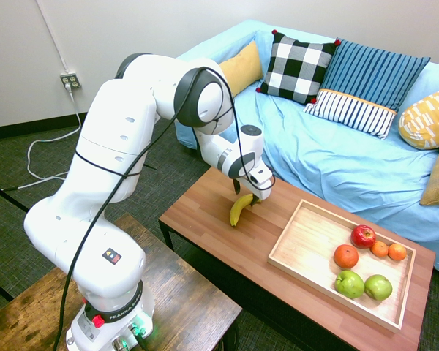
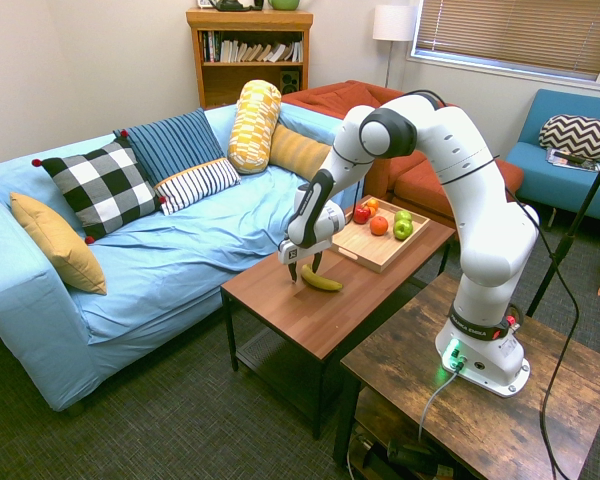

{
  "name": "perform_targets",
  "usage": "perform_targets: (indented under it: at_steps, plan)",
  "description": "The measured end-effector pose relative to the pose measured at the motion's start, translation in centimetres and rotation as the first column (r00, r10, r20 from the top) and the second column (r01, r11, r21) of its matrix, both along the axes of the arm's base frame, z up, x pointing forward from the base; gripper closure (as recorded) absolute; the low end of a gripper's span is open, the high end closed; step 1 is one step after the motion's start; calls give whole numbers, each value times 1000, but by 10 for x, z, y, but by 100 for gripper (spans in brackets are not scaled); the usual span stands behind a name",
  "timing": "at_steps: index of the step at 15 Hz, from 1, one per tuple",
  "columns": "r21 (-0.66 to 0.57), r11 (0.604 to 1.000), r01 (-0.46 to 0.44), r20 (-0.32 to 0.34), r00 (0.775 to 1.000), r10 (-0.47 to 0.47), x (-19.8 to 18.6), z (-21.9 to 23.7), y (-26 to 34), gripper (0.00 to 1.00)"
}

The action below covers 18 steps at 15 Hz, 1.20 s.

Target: Put banana in the tray

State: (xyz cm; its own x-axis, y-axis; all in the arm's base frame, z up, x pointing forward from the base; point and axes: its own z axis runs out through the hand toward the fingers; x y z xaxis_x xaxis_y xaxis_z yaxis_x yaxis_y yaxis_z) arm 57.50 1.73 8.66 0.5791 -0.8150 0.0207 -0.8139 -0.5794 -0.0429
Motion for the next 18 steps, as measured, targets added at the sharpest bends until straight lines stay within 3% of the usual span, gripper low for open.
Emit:
perform_targets:
  at_steps: [10,18]
  plan:
    - [25,999,-21,-31,999,22,-10,3,-20,100]
    - [-27,999,21,11,1000,-20,-23,103,-95,100]
